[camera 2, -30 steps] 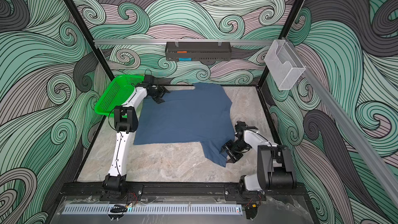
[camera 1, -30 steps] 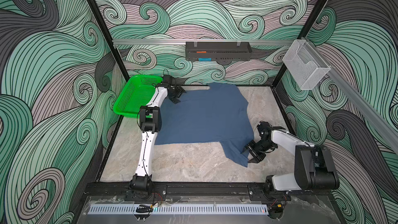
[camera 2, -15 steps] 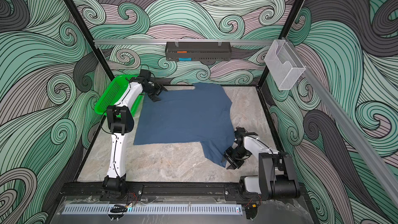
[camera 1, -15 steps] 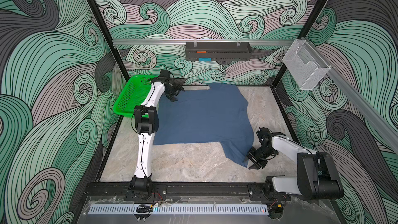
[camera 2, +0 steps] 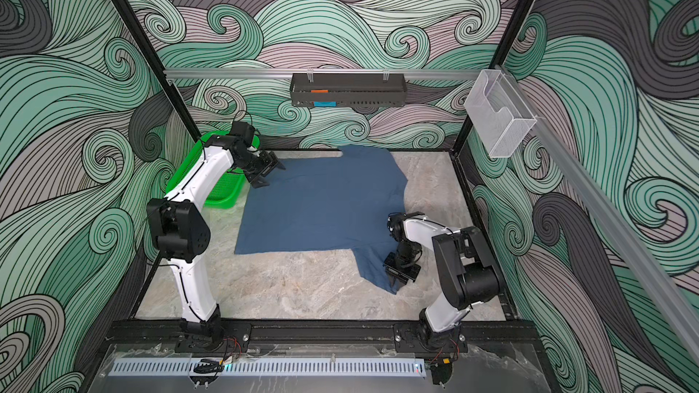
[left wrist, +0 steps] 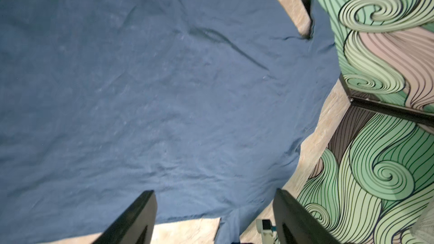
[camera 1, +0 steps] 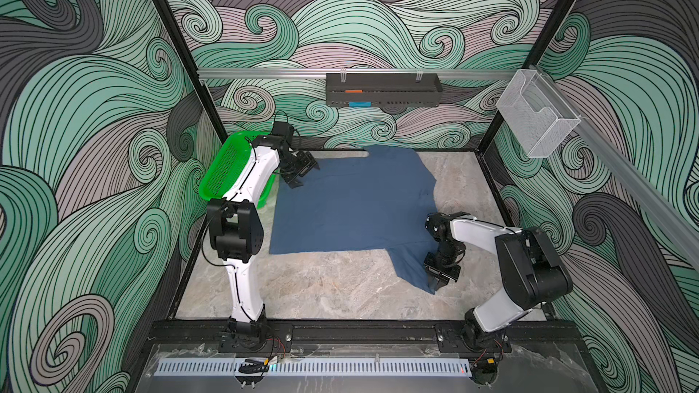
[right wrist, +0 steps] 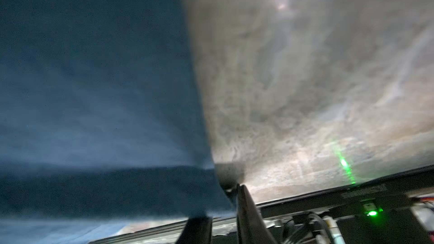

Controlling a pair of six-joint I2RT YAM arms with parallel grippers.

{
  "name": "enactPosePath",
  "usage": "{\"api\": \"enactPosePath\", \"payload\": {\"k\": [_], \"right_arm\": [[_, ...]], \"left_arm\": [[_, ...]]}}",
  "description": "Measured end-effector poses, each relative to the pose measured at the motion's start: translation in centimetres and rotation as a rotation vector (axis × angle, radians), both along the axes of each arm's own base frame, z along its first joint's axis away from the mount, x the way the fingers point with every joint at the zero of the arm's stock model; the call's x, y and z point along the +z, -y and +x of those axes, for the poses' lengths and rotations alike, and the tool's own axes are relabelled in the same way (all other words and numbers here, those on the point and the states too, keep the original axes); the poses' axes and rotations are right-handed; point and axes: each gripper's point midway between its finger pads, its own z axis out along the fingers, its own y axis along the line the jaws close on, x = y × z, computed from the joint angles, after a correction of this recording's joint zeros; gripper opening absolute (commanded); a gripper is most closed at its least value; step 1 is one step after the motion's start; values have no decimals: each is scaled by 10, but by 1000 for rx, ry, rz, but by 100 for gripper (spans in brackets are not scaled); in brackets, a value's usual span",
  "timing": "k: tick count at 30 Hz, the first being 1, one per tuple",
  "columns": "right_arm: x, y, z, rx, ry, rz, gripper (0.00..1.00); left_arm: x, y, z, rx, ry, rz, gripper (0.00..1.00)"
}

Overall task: Fold and stack t-shirts
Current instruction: Fold the T-shirt.

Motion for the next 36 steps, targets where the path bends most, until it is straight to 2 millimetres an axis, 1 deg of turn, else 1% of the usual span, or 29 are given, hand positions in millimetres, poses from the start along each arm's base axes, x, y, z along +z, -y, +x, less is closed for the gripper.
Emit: {"api": "enactPosePath", "payload": {"k": [4,6,9,12,14,15,18,21,23,28,31,33,36], "right_arm": [[4,8,7,35,21,-45,0],[13,10,17,55,64,-53,0],[37,7,41,68,184,-43,0],[68,2,68,76,326,-18,0],[84,-2,82,77,389,-3,0],[90,-3,89,79,413,1,0],[98,-5,102,91,446,0,0],[103,-6,111,104,466,-1,0],[106,-6,114,107,481,1,0],[111,-7,115,105,509,7,0],[115,-5,112,103,525,10,0],[117,-4,112,100,535,13,0],[120,0,112,91,547,14,0]], "left_arm": [[-6,-8,-38,-30,-27,51,82],[-17,-17,-62,-35,-61,85,81],[-36,-28,-104,-31,-133,119,80],[-52,-35,-142,-26,-196,134,78],[-63,-38,-163,-23,-238,138,78],[-69,-40,-175,-19,-266,140,78],[-86,-44,-200,-10,-338,148,77],[-98,-52,-214,12,-392,163,74],[-101,-62,-216,42,-408,182,73],[-107,-90,-209,139,-415,214,71],[-118,-105,-203,190,-430,219,65],[-128,-113,-200,218,-447,218,57],[-143,-120,-197,233,-471,213,52]]}}
